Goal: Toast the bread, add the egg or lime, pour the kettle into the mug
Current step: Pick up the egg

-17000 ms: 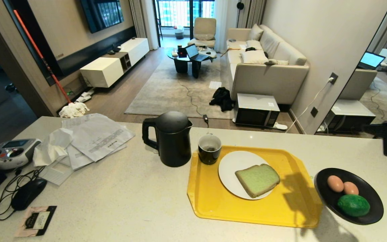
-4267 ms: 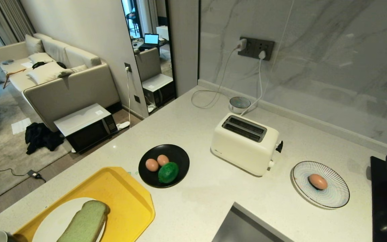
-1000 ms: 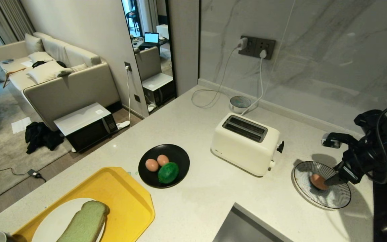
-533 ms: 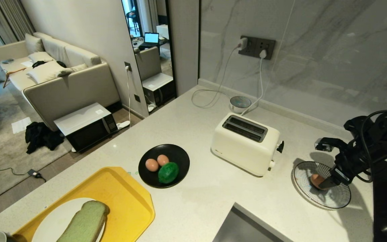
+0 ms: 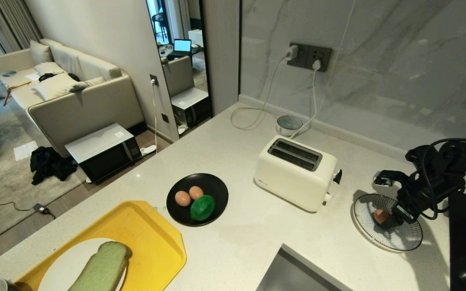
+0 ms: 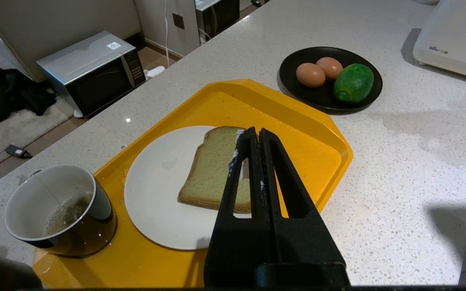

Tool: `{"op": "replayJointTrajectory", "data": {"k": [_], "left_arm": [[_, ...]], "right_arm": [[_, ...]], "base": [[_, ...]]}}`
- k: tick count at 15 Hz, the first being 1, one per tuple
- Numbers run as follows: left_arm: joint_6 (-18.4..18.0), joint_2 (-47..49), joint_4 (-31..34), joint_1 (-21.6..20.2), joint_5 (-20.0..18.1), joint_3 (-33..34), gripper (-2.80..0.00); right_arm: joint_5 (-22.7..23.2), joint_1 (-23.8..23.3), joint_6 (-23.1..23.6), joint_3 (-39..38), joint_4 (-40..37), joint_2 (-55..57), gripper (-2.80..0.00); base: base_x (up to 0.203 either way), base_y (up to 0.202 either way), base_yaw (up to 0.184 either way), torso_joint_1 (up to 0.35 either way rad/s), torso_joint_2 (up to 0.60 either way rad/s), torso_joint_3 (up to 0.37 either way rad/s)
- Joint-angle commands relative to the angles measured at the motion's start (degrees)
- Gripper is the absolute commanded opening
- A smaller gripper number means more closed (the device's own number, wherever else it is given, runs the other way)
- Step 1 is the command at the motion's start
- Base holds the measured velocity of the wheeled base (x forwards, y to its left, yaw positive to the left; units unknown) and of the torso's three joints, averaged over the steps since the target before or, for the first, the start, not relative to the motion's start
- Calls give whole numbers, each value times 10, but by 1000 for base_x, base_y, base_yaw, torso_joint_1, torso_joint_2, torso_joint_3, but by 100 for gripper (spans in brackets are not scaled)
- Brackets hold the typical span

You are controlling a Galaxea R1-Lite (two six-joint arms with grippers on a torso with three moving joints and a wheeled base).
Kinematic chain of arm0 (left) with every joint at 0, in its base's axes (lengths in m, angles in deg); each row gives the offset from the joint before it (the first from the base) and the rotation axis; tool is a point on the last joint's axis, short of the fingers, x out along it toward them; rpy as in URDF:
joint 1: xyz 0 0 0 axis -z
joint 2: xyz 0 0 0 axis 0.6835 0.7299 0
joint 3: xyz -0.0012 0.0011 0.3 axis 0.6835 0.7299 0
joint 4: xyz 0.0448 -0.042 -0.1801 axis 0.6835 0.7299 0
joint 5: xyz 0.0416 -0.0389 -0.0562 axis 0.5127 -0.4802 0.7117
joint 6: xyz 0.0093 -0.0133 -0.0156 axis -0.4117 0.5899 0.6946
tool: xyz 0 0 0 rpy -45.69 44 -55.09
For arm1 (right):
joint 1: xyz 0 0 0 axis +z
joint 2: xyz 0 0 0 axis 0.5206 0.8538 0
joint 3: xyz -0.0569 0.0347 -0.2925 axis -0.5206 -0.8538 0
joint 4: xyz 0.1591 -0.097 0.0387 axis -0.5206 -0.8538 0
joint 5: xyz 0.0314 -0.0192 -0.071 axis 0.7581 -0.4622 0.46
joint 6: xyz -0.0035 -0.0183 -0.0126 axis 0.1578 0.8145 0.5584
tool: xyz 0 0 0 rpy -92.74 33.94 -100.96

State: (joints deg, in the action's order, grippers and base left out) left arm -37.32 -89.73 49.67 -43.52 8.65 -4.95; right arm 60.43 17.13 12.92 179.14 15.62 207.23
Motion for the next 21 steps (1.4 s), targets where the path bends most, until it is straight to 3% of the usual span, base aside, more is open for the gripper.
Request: {"op": "replayJointTrajectory", "data": {"k": [1, 21], "left_arm": [[0, 0, 0, 0, 0, 0, -280], [-2, 0, -1, 1, 0, 0, -280]], "right_arm": [[0, 0, 3, 9, -2, 17, 0], [-14, 9, -12, 56, -3, 56, 0]], "base": [[0, 0, 0, 0, 0, 0], [0, 0, 0, 0, 0, 0]]}}
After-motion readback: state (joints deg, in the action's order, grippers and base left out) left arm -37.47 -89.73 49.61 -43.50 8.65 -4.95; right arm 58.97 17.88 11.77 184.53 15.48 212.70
